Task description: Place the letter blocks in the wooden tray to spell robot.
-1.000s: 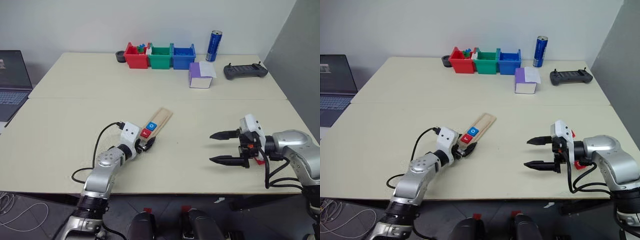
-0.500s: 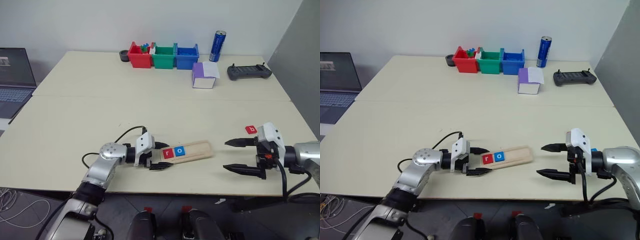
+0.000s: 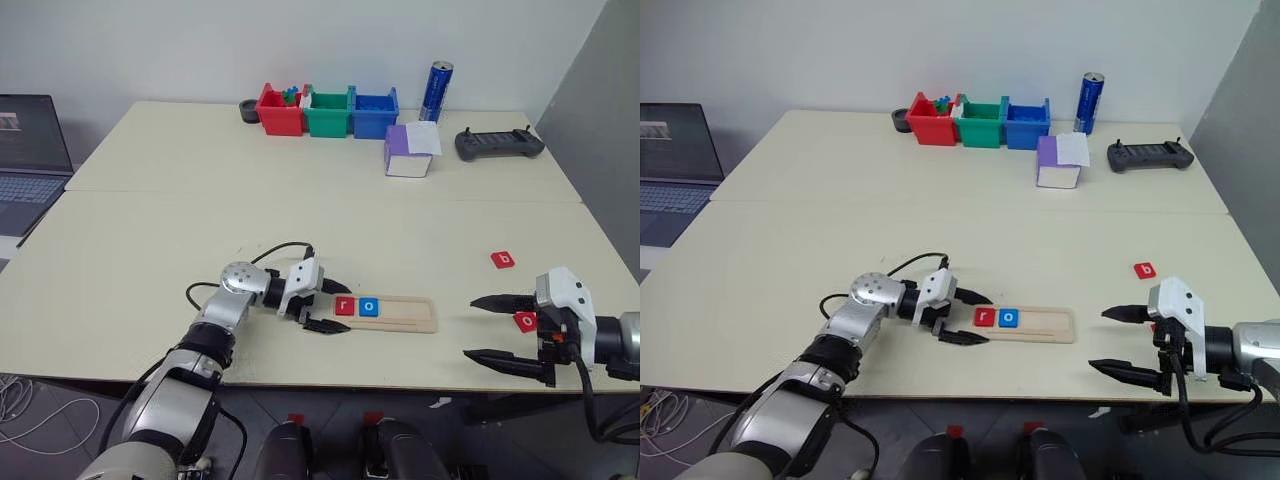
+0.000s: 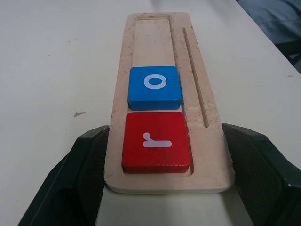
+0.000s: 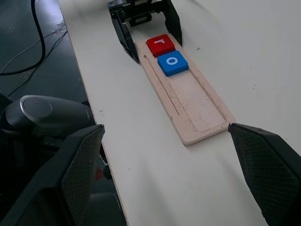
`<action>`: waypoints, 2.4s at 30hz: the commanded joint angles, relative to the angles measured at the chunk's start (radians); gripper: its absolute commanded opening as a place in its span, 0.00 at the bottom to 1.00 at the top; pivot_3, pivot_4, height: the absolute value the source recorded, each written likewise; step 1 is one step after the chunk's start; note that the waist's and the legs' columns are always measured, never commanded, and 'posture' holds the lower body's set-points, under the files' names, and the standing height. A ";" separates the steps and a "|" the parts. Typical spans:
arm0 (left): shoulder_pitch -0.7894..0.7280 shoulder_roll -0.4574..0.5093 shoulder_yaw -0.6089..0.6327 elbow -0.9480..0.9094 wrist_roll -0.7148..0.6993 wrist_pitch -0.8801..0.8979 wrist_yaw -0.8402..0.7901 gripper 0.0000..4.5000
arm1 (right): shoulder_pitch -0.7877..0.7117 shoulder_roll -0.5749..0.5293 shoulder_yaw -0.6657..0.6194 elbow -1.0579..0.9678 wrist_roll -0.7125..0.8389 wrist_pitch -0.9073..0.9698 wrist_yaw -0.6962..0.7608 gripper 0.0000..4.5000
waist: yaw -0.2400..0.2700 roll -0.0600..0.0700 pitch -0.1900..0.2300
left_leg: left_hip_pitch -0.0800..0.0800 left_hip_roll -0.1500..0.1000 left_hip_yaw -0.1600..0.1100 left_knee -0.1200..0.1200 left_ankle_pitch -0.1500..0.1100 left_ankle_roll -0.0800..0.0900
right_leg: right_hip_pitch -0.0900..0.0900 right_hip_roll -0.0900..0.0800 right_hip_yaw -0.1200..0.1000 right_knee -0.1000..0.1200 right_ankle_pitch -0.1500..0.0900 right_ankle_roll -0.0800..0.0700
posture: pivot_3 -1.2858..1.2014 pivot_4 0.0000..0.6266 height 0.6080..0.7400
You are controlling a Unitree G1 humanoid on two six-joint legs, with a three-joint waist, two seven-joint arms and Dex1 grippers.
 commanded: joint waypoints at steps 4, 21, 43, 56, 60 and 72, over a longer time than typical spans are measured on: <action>0.016 0.005 -0.003 -0.042 0.045 0.036 0.061 0.75 | 0.015 0.033 0.017 -0.010 0.014 -0.011 -0.030 1.00 | 0.000 0.000 0.000 | 0.000 0.000 0.000 0.000 0.000 0.000 | 0.000 0.000 0.000 0.000 0.000 0.000 | 0.52 0.24 1.00; 0.079 0.040 -0.002 -0.212 0.028 0.105 0.078 0.75 | -0.028 0.029 0.056 0.013 0.023 -0.006 -0.029 1.00 | -0.003 -0.001 -0.001 | 0.000 0.000 -0.003 0.000 0.000 0.000 | 0.001 0.001 -0.002 0.000 0.000 0.001 | 0.52 0.24 1.00; 0.120 0.188 0.153 -0.365 -0.146 0.116 -0.015 0.99 | -0.054 0.049 -0.142 0.004 0.163 0.062 -0.122 1.00 | -0.004 -0.001 0.000 | 0.000 0.001 -0.004 0.000 0.000 0.000 | 0.001 0.001 -0.002 0.001 0.000 0.000 | 0.52 0.24 1.00; 0.123 0.386 0.311 -0.240 -0.378 0.311 -0.188 0.99 | 0.096 -0.071 -0.435 0.203 0.047 0.022 -0.023 1.00 | 0.001 -0.001 -0.001 | 0.000 0.001 -0.005 0.001 0.001 0.000 | 0.001 0.001 -0.003 0.001 0.000 0.000 | 0.52 0.24 1.00; 0.177 0.437 0.252 -0.240 -0.472 0.232 -0.188 0.99 | 0.128 -0.088 -0.480 0.277 0.007 -0.010 0.018 1.00 | 0.001 -0.001 -0.001 | 0.000 0.001 -0.004 0.001 0.000 0.000 | 0.001 0.001 -0.003 0.000 0.000 0.000 | 0.52 0.24 1.00; 0.179 0.549 0.093 -0.163 -0.592 0.029 -0.188 0.99 | 0.127 -0.042 -0.430 0.340 -0.049 -0.031 -0.024 1.00 | -0.002 0.000 -0.001 | 0.000 0.002 -0.005 0.000 0.001 -0.001 | 0.001 0.001 -0.003 0.001 0.000 0.000 | 0.52 0.24 1.00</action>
